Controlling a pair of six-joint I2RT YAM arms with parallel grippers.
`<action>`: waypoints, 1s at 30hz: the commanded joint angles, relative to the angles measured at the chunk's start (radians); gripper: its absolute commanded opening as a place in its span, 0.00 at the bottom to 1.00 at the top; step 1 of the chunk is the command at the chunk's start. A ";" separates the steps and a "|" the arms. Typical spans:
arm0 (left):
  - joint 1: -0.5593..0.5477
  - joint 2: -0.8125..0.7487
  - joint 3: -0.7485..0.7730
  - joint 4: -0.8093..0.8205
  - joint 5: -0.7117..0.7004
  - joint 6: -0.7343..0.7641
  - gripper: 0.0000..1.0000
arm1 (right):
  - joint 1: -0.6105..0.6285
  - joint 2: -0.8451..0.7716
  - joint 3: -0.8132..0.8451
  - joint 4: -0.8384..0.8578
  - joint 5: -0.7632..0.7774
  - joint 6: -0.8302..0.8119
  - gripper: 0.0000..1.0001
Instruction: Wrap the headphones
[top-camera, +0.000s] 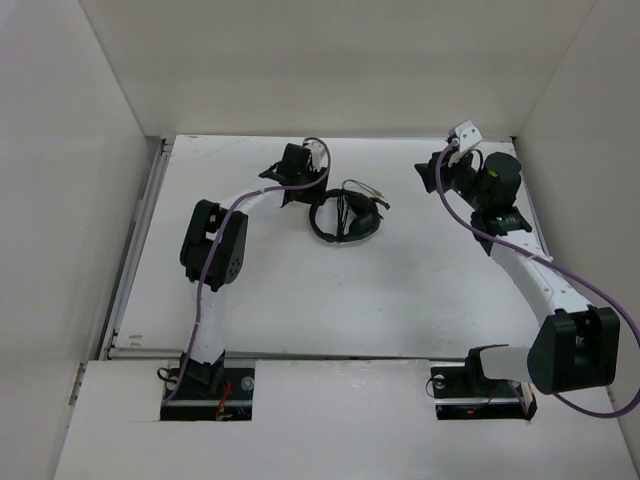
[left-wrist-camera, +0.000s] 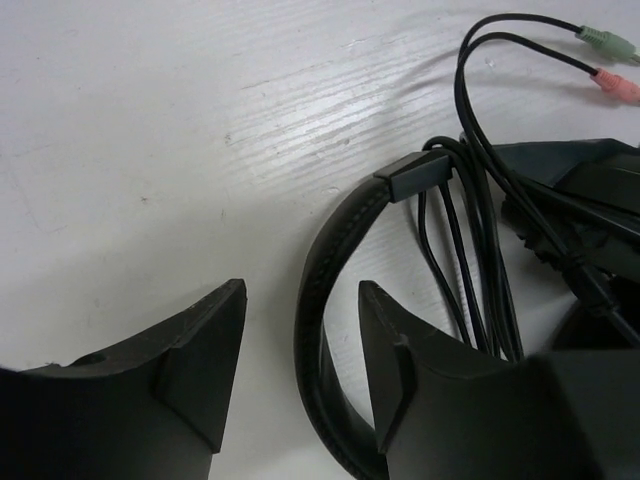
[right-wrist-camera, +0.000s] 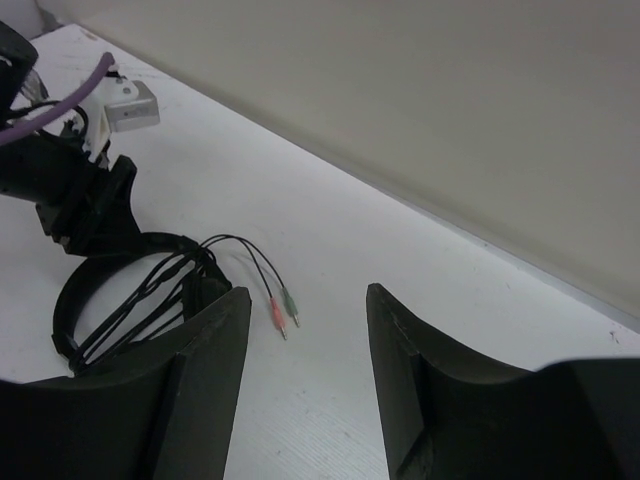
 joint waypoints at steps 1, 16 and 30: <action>-0.013 -0.207 0.008 -0.019 0.027 -0.027 0.53 | -0.007 -0.042 -0.021 0.044 0.000 -0.046 0.56; 0.249 -0.984 -0.209 -0.320 0.003 0.186 1.00 | -0.068 -0.177 0.129 -0.695 -0.072 -0.069 0.56; 0.751 -1.223 -0.454 -0.576 0.127 0.254 1.00 | -0.302 -0.108 0.357 -1.241 -0.103 0.006 1.00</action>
